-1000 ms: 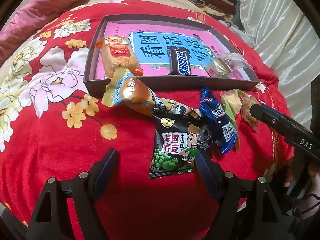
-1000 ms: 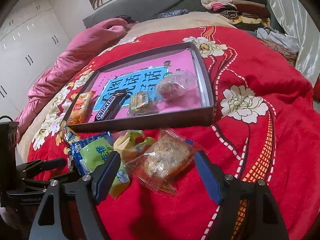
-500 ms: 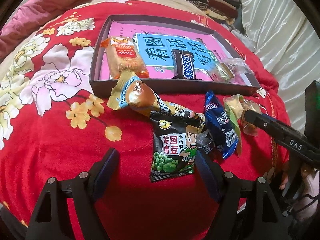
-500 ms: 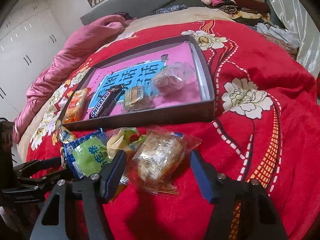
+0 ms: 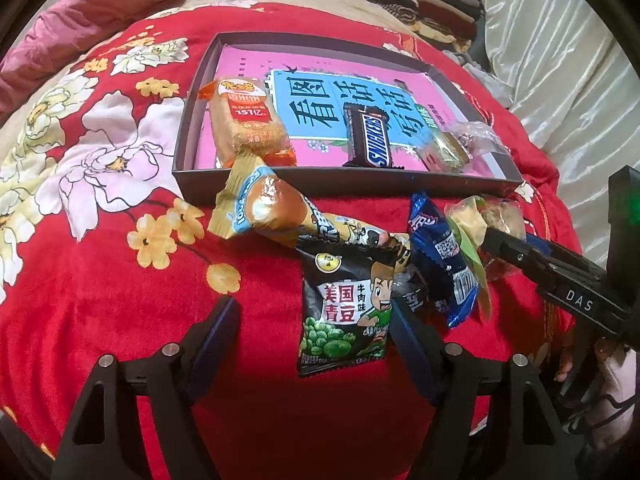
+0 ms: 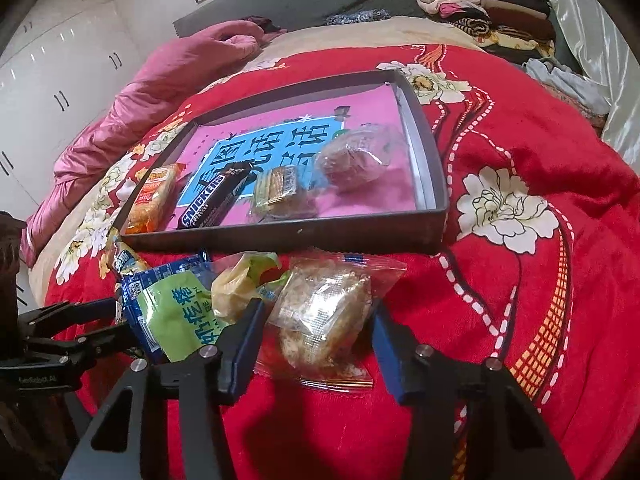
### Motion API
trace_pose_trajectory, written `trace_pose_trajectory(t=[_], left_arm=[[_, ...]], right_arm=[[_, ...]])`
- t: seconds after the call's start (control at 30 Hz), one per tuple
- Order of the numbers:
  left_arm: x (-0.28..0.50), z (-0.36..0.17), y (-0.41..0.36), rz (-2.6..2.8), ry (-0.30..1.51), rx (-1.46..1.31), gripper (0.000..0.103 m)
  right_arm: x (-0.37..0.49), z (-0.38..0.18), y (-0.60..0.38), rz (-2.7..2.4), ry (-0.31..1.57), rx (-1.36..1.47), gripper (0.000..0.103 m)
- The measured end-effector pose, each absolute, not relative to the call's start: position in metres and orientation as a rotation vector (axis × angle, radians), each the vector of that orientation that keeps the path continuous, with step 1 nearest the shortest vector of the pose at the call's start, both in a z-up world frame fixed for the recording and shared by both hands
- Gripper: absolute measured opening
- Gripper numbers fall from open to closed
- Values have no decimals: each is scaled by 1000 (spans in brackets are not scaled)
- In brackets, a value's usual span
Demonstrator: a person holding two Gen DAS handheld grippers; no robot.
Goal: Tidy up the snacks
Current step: 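Close the left tool on the green pea bag while the right tool closes on the pastry bag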
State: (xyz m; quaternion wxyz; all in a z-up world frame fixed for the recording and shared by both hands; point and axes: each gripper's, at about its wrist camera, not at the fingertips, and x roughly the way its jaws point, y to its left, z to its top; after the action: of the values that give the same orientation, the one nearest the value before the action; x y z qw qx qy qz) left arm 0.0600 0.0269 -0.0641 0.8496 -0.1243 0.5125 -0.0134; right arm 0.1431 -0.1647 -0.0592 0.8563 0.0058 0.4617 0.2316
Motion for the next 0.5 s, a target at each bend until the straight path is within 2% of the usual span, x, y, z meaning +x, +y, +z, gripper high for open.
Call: trace_pose_trajectory(t=[0.23, 0.5], left_arm=[[63, -67, 22, -70, 1067, -285, 43], [56, -58, 25, -89, 1046, -304, 40]], right_arm=[[144, -53, -169, 489, 939, 11, 48], [137, -38, -178, 502, 873, 49, 45]])
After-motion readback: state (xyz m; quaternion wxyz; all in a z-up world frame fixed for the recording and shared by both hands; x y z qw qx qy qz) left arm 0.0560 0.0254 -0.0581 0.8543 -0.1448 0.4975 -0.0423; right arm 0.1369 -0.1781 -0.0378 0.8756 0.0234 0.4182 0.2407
